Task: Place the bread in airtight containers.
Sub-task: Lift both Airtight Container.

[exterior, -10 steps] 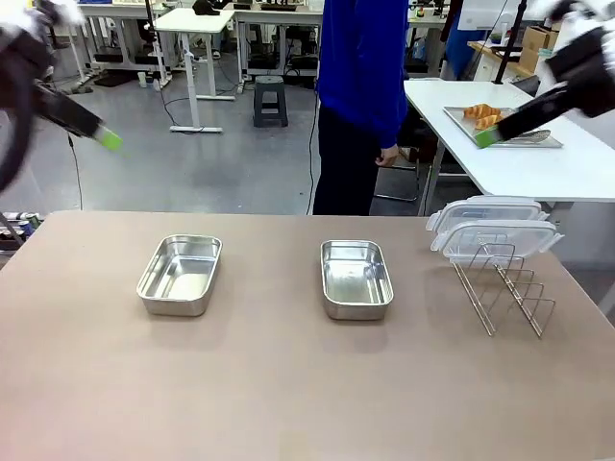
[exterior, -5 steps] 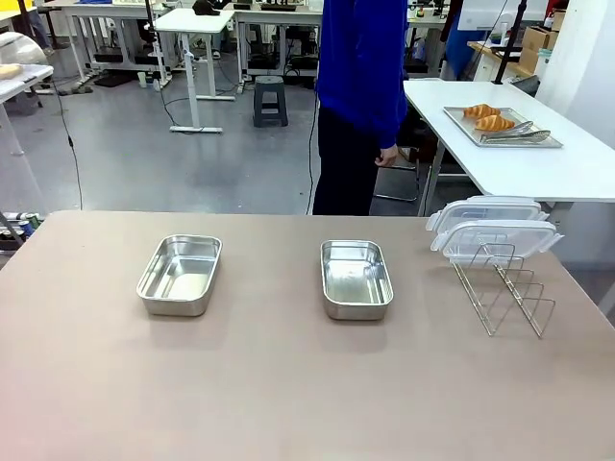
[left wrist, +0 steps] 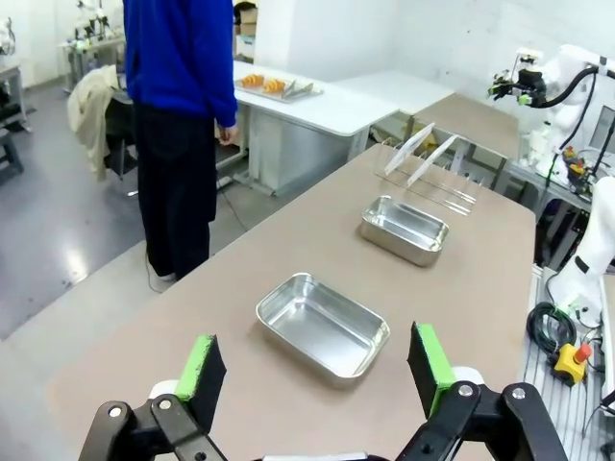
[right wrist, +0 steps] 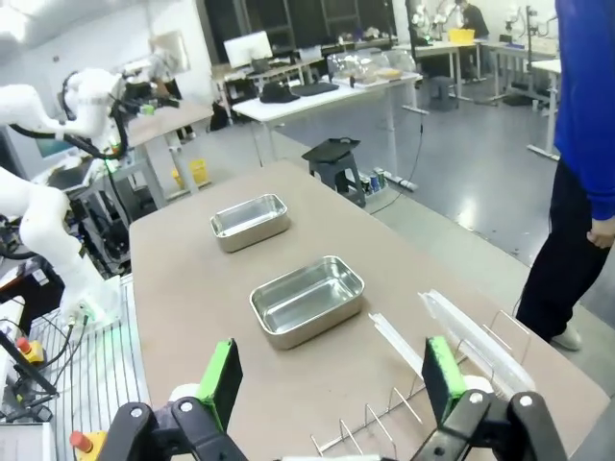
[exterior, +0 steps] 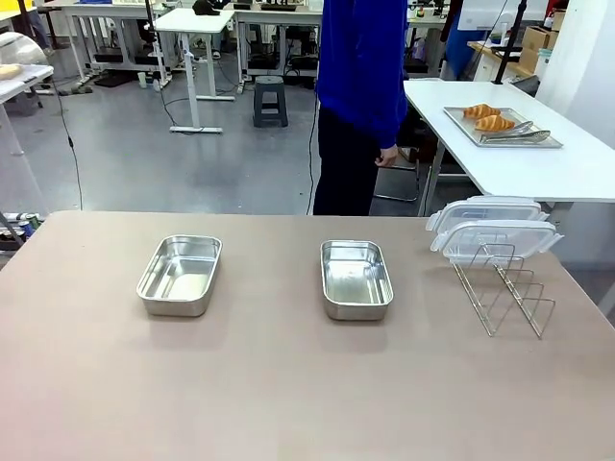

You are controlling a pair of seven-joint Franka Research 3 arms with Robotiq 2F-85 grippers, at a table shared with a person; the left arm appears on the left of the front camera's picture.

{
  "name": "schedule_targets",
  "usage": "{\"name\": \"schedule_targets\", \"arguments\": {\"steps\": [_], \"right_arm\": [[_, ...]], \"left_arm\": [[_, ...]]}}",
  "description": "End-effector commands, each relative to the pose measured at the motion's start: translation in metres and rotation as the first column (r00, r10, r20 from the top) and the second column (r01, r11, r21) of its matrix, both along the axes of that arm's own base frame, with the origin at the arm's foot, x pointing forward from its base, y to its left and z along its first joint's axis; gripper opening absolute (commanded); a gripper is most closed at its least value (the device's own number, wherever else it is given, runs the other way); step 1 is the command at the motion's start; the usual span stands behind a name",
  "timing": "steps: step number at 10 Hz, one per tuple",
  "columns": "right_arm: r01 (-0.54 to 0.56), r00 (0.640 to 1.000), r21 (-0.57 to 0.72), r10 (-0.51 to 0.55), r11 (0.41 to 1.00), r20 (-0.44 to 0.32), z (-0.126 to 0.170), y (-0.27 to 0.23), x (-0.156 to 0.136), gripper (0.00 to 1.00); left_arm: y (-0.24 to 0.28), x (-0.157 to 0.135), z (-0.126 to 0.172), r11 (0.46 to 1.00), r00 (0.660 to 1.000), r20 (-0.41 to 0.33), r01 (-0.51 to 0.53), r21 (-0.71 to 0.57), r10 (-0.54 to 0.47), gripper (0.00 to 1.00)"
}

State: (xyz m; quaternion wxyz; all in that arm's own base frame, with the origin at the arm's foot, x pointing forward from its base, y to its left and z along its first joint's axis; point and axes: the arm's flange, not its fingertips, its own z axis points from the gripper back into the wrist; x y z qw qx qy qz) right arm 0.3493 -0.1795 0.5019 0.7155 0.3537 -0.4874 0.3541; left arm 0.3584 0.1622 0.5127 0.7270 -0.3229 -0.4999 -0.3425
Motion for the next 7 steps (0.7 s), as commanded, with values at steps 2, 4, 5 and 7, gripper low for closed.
{"name": "schedule_targets", "arguments": {"steps": [2,4,5,7], "right_arm": [[0.006,1.0,-0.021,-0.006,1.0,0.018,0.0092,-0.002,-0.0039,1.0],[0.006,1.0,-0.021,-0.006,1.0,0.018,0.0092,-0.002,-0.0039,1.0],[0.006,1.0,-0.021,-0.006,1.0,0.018,0.0092,-0.002,-0.0039,1.0],[0.006,1.0,-0.021,-0.006,1.0,0.018,0.0092,-0.002,-0.0039,1.0]], "left_arm": [[0.0149,-0.0081,0.0025,1.0,1.0,0.022,0.0,-0.005,0.0,1.0],[0.0149,-0.0081,0.0025,1.0,1.0,0.022,0.0,-0.005,0.0,1.0],[0.0149,-0.0081,0.0025,1.0,1.0,0.022,0.0,-0.005,0.0,1.0],[0.0149,-0.0081,0.0025,1.0,1.0,0.022,0.0,-0.005,0.0,1.0]]}}
